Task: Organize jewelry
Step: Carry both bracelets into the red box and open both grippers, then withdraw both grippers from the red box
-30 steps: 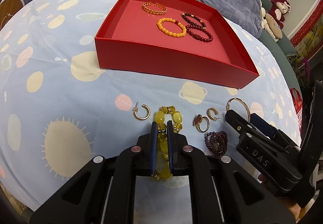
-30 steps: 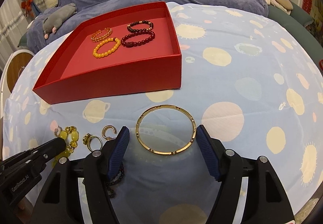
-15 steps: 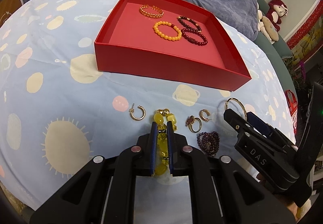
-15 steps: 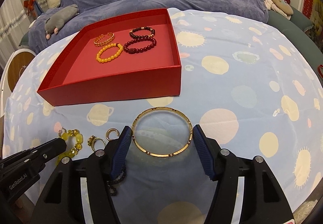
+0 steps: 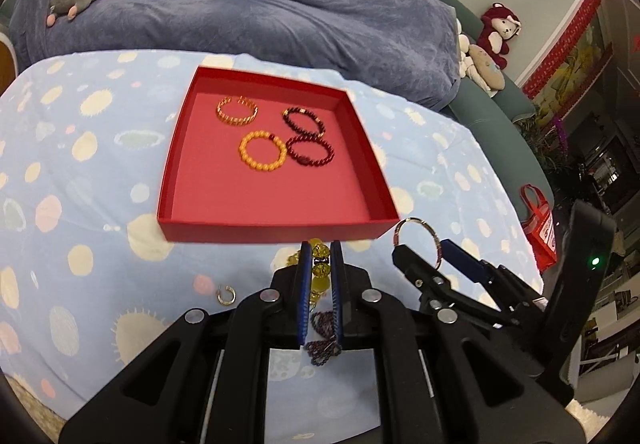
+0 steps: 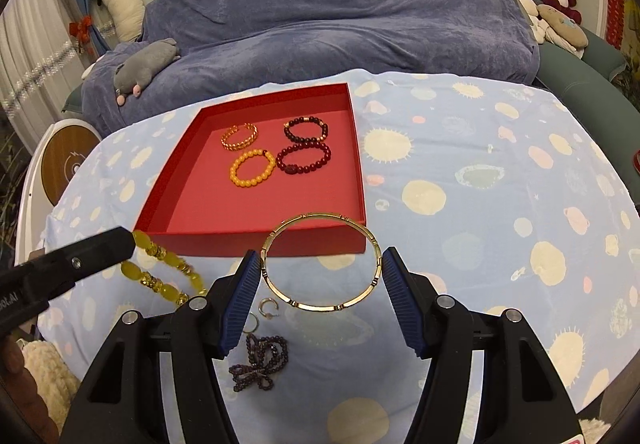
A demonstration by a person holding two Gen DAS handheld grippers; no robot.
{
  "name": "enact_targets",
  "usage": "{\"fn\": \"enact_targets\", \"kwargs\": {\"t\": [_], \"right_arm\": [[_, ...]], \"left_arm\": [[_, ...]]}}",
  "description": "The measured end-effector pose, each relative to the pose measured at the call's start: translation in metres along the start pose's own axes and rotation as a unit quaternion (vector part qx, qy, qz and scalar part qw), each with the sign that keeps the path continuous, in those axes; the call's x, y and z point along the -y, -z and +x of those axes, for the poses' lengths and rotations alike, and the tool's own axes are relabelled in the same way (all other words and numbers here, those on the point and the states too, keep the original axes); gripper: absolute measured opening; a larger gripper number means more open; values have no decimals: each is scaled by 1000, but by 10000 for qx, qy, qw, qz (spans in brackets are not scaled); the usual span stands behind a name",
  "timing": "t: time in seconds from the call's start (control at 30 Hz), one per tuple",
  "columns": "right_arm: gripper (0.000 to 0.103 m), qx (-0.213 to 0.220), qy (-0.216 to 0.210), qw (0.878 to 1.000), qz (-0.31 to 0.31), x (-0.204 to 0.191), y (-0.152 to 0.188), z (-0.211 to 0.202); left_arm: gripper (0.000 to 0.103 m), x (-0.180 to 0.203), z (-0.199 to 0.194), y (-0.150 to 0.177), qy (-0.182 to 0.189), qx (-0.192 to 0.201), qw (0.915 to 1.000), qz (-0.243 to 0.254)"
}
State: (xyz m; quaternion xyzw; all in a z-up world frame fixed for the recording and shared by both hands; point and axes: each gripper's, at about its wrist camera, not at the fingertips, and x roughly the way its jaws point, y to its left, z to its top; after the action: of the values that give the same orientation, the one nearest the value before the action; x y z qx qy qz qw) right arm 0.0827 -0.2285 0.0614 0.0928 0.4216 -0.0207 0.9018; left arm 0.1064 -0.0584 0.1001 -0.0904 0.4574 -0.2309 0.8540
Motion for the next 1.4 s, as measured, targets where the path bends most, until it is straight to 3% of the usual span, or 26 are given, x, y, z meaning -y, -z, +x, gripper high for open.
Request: {"fn": "enact_targets", "kwargs": {"t": [0.2, 0.4, 0.63, 1.0, 1.03, 1.17, 1.4], "right_arm": [[60, 129, -221, 9995, -180, -11, -39, 10], [60, 13, -263, 9988, -402, -25, -65, 49], [60, -376, -253, 9982, -389, -29, -66, 98], [61, -727, -156, 9956, -571, -41, -55, 131], [61, -715, -112, 9956, -588, -42, -55, 132], [61, -638, -47, 9960, -623, -44, -56, 129], [61, -402, -141, 9977, -531, -41, -61, 105]], "left_arm": [[9, 10, -12, -55, 126, 440, 9986, 276], [9, -8, 24, -93, -65, 506, 9986, 162], [9, -53, 79, -91, -2, 69, 9990, -435], [9, -85, 111, -78, -534, -130, 9973, -478], [11, -87, 110, -78, -560, -97, 9971, -502], [33, -93, 104, -78, -714, 20, 9958, -575], [46, -94, 82, -79, -857, 295, 9942, -572]]}}
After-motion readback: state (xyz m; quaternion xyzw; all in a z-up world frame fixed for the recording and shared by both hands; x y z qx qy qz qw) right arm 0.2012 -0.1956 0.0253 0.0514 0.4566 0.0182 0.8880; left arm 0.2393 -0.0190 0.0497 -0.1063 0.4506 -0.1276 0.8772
